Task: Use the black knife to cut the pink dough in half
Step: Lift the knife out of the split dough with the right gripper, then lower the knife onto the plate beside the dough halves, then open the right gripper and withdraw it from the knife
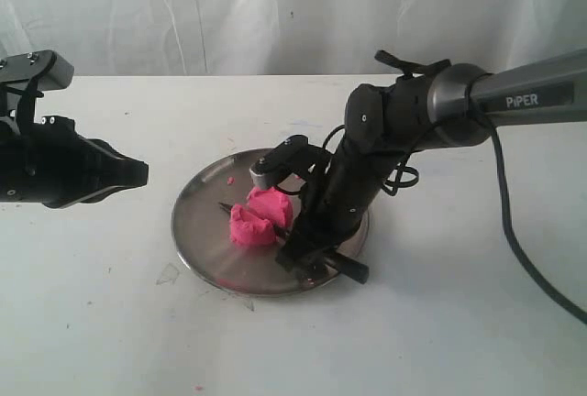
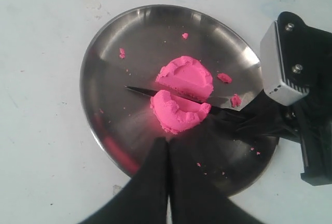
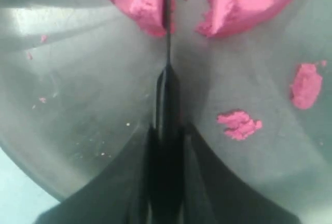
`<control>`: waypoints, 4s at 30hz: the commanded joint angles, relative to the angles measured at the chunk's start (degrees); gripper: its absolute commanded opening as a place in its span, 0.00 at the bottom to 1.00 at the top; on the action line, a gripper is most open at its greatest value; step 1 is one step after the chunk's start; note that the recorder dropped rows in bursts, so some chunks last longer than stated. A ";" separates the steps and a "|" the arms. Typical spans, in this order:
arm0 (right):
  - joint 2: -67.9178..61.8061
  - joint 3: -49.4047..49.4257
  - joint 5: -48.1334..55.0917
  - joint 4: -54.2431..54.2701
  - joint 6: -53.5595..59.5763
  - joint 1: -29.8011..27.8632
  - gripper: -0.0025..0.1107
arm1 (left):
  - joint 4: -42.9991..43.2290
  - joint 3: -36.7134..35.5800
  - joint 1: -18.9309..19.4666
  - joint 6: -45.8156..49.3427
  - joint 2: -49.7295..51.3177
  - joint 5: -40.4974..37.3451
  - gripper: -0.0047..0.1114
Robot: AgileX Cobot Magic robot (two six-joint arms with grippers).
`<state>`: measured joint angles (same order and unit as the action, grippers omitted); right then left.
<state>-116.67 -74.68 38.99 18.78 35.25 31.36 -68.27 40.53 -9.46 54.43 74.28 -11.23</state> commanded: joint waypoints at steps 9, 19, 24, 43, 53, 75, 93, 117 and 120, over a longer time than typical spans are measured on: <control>0.04 -0.07 -4.53 -8.88 -13.50 -0.02 0.02 | -1.08 0.20 0.16 -0.50 -0.55 -0.85 0.04; 1.64 -0.07 -4.41 -7.86 -13.51 -0.02 0.02 | -1.08 0.20 0.16 -0.50 -0.55 -0.85 0.04; 8.39 -0.07 -3.08 -8.32 -14.51 -0.02 0.02 | -1.08 0.20 0.16 -0.50 -0.55 -0.85 0.04; 5.96 -0.10 -7.89 -12.52 -21.91 -5.59 0.02 | -1.08 0.20 0.16 -0.50 -0.55 -0.77 0.04; 2.14 -3.82 -7.16 -8.65 -21.67 -5.70 0.02 | -1.32 0.20 0.16 -0.50 -0.55 -0.92 0.04; -4.61 -7.50 -4.37 -3.13 -14.01 -5.70 0.14 | -1.57 0.20 0.16 -0.50 -0.55 -0.92 0.04; -4.61 -7.50 -4.71 -3.38 -13.36 -5.70 0.38 | -1.57 0.20 0.16 -0.50 -0.55 -0.92 0.04; 10.29 1.41 7.60 -33.35 -39.26 -15.91 0.15 | 0.19 0.20 0.16 12.75 -0.55 2.42 0.04; 12.95 9.64 6.00 -32.22 -38.58 -16.36 0.02 | 0.59 -0.04 0.16 18.63 0.02 2.96 0.04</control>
<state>-106.51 -71.16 45.68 -14.44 -2.74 15.60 -67.64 40.53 -9.46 67.42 74.28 -8.22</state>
